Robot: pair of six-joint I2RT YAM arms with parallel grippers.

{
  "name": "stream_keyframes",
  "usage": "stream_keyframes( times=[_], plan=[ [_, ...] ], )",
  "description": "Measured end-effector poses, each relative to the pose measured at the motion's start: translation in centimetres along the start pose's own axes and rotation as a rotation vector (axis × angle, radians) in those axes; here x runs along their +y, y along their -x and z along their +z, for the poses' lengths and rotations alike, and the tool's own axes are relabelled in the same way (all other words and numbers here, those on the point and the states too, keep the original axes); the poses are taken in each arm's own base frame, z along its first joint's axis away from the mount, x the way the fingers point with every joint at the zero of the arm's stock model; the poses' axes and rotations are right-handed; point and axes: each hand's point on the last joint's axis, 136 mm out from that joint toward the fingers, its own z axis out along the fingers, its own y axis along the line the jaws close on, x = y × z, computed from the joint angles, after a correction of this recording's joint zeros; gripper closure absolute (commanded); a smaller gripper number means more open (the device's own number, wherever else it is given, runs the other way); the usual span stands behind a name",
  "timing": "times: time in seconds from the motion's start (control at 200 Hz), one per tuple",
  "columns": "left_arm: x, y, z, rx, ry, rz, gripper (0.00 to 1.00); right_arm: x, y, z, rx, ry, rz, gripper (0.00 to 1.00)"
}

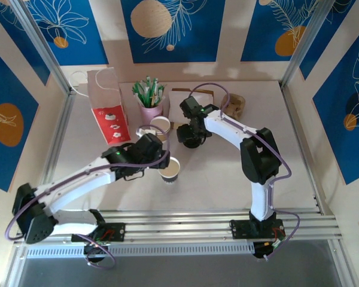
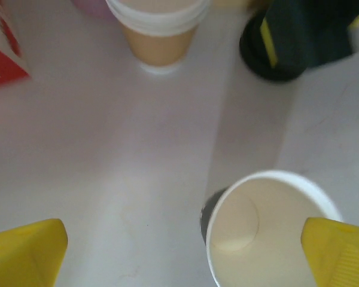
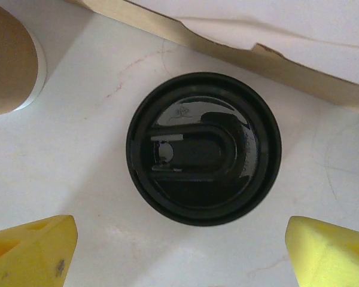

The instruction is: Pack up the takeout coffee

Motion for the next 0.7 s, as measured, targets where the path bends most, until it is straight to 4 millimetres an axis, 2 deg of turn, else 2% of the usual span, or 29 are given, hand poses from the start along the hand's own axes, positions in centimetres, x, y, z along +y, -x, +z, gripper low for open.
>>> stream_keyframes(
  times=[0.11,0.185,0.28,0.36,0.53,0.7],
  plan=[
    [2.2,3.1,-3.9,-0.154,0.020,-0.002,0.00,-0.1,0.1,0.6,0.011,-0.018,-0.015,0.10],
    [4.1,4.4,-6.1,-0.235,0.052,0.005,0.00,-0.3,0.2,0.9,0.017,-0.034,-0.026,0.10],
    [6.4,5.4,-8.5,-0.327,0.105,0.023,0.00,-0.4,0.4,1.2,0.023,-0.050,-0.037,0.09],
    [8.3,5.2,-9.7,-0.379,0.160,0.054,0.00,-0.4,0.5,1.5,0.027,-0.059,-0.046,0.10],
    [11.3,3.4,-9.6,-0.403,0.283,0.151,0.00,-0.1,0.3,2.4,0.040,-0.076,-0.071,0.10],
    [11.7,2.3,-8.2,-0.369,0.327,0.220,0.00,-0.1,0.4,2.8,0.047,-0.086,-0.082,0.11]
  ],
)
